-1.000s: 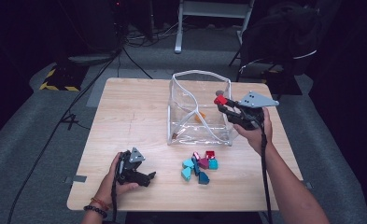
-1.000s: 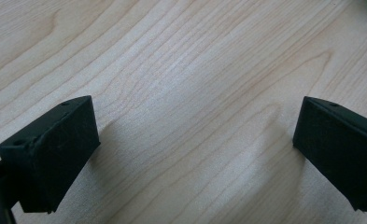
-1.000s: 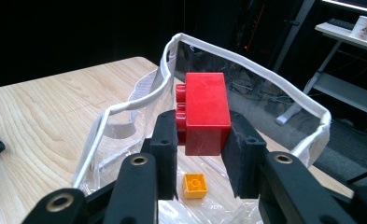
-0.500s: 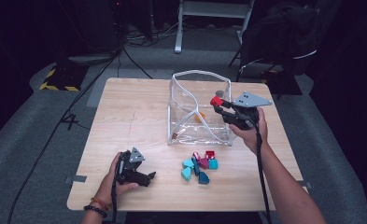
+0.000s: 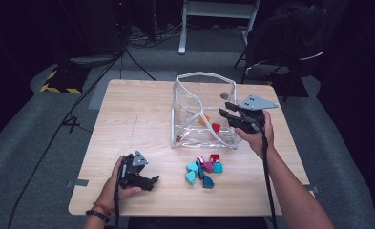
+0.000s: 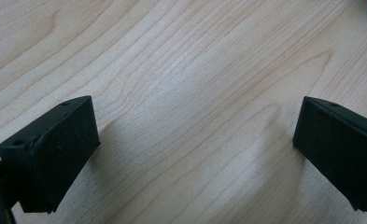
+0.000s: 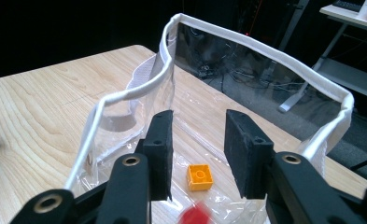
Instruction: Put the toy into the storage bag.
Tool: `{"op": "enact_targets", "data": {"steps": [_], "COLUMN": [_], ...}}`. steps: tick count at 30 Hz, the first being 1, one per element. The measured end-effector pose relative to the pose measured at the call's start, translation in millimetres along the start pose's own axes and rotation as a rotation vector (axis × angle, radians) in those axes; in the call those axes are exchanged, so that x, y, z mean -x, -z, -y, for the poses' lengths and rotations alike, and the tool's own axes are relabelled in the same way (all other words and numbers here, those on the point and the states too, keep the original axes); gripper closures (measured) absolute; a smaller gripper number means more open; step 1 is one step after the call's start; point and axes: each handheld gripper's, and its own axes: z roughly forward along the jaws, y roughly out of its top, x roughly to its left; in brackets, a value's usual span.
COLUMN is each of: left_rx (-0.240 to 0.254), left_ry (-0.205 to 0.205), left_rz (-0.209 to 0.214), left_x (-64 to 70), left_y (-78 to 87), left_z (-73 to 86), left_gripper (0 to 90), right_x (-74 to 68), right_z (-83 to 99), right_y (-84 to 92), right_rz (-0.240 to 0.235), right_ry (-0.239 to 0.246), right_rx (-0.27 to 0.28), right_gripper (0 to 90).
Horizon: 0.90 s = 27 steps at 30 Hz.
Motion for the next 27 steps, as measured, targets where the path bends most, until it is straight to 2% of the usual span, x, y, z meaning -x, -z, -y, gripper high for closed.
{"op": "enact_targets", "data": {"steps": [5, 13, 27], "left_rx": [0.0, -0.001, 0.0], "left_ry": [0.0, 0.0, 0.0], "left_rz": [0.0, 0.0, 0.0], "left_x": [0.0, 0.0, 0.1], "left_y": [0.0, 0.0, 0.0], "left_z": [0.0, 0.0, 0.0], "left_gripper": [0.5, 0.5, 0.5], "right_x": [3.6, 13.4, 36.8], "right_z": [1.1, 6.4, 34.8], "right_y": [9.8, 35.3, 75.7], "right_rz": [0.004, 0.037, 0.105], "right_ry": [0.0, 0.006, -0.025], "right_rx": [0.016, 0.028, 0.031], "right_gripper": [62.7, 59.9, 52.0]}}
